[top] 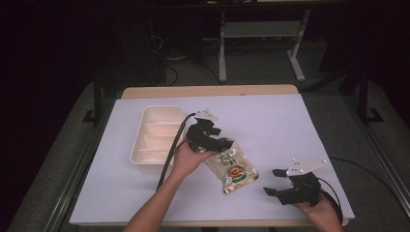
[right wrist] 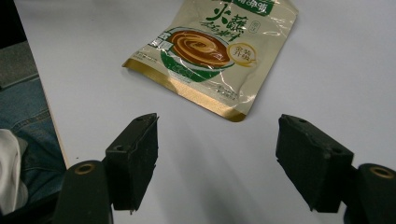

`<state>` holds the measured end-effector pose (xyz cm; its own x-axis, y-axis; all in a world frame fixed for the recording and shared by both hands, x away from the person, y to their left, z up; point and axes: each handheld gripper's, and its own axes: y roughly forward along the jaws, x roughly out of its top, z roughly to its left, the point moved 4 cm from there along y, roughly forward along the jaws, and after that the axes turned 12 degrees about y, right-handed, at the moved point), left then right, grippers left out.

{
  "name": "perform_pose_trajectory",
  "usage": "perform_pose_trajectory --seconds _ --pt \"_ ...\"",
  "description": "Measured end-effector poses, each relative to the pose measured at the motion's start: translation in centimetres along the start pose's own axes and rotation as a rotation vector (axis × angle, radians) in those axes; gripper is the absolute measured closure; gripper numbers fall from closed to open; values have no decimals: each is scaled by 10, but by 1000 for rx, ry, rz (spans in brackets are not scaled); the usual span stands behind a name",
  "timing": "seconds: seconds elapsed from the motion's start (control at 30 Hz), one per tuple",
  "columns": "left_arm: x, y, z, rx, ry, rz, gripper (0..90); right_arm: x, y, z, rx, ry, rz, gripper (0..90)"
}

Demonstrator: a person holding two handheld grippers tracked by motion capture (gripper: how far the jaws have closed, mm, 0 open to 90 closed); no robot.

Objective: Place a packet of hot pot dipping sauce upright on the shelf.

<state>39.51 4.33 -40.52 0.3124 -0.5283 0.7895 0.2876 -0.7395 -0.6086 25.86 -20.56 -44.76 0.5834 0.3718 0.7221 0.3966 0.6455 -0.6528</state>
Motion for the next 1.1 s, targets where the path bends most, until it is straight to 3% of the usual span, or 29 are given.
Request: perform_pose_trajectory --seconds 0.07,0.17,0.4,0.5,0.6,0.77,0.87,1.0,1.1 --pt "0 5 5 -30 -29 1 274 2 3 4 3 -17 5 290" --pt "-5 14 14 -6 -44 37 284 3 6 6 7 -28 16 290" --pt "-19 30 27 1 -102 110 290 3 6 6 7 -31 13 290" --pt "-25 36 32 26 -99 146 300 3 5 5 7 -32 6 290" --pt "-28 39 37 31 -130 157 295 3 5 6 4 -38 7 291" --pt "-29 43 38 40 -149 180 292 3 6 6 3 -40 11 291" --pt "-32 47 39 57 -149 219 280 3 6 7 4 -44 11 292" --pt "-33 52 39 39 -162 258 285 3 6 7 7 -45 8 293" --pt "-33 51 39 18 -173 256 311 3 5 7 6 -46 7 293"
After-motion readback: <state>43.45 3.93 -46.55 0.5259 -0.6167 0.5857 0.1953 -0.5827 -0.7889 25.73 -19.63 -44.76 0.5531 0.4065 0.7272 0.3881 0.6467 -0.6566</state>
